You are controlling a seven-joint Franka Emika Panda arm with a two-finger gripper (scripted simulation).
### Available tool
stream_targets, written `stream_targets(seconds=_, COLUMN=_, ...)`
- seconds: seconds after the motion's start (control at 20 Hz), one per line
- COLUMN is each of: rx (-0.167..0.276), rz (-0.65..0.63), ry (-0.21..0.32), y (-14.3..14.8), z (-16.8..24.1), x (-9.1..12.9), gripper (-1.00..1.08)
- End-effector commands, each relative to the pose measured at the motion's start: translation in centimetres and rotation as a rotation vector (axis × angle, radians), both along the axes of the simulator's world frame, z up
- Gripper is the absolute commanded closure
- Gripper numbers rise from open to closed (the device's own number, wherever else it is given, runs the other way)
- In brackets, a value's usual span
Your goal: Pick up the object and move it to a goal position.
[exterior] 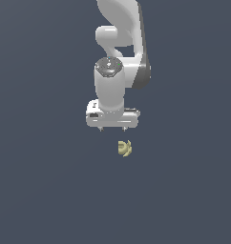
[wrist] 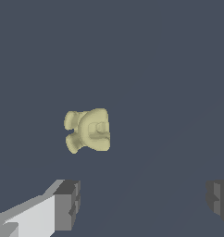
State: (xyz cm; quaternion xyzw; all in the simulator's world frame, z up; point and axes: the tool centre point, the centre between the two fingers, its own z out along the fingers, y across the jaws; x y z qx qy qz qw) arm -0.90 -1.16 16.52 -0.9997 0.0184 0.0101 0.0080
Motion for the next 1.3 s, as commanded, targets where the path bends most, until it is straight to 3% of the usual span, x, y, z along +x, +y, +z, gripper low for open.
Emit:
stream_targets(seconds=0.0, rx=0.000, rz=0.000, ry=0.000, y=0.0, z=0.0, x=0.0, gripper=-0.92)
stream_targets(seconds=0.75, rx=-0.028, rz=0.045, ry=-0.024, y=-0.1, z=0.2, x=1.0, gripper=-0.92)
stream_targets(seconds=1.25, rx=-0.022, rz=0.069, ry=-0.022, y=3.2, z=-4.2, x=2.2, gripper=-0.92)
